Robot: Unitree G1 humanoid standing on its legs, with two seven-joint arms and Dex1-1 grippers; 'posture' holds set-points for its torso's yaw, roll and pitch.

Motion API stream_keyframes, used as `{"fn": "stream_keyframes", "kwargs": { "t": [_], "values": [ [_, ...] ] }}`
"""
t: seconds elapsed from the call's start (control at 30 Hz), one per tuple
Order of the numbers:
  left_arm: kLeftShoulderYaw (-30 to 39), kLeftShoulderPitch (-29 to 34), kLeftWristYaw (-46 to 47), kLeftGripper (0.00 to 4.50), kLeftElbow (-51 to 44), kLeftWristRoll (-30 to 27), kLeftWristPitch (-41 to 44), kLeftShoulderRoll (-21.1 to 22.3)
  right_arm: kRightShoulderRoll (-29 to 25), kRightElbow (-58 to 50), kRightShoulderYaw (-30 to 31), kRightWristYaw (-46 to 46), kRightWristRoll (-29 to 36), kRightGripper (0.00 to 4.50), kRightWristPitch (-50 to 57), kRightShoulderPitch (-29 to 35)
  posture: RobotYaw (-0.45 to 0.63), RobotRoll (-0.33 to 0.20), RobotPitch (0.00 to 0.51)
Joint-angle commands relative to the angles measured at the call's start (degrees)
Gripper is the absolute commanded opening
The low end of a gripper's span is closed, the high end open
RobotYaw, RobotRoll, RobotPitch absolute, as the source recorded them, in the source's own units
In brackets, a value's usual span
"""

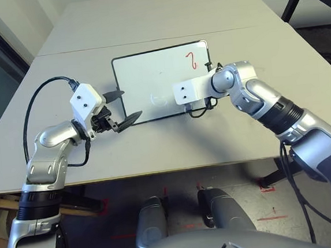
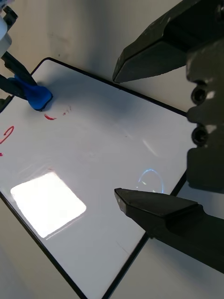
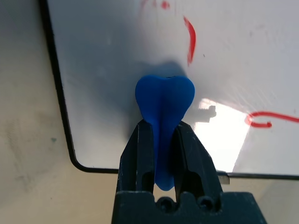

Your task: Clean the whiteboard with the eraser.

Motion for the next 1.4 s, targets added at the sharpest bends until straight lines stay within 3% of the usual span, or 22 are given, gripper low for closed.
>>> {"fn": "stream_keyframes", "kwargs": {
  "t": [0.03,0.37,1.03,1.4],
  "values": [
    [-1.1,-0.1,-0.7,4.5,1.3,0.8,-0.4,-0.1,-1.2,4.1,-1.4,-1.4,-1.2,0.34,0.4,-1.0,-0.08,0.0,0.088],
    [-1.1,0.2,-0.6,4.5,1.1,0.8,-0.5,0.0,-0.5,6.5,-1.5,-1.8,-1.2,0.34,-1.2,-2.4,-0.08,0.0,0.093],
    [0.0,2.0,0.4,4.5,-0.5,0.3,0.2,0.2,11.8,10.0,1.5,-0.7,-1.0,0.34,-4.0,-7.2,-0.04,0.0,0.1],
    [-0.1,2.3,0.7,4.5,-1.2,0.2,0.6,0.1,6.5,11.9,0.9,-1.5,-2.6,0.34,-4.7,-5.3,-0.05,0.0,0.1]
  ]
}}
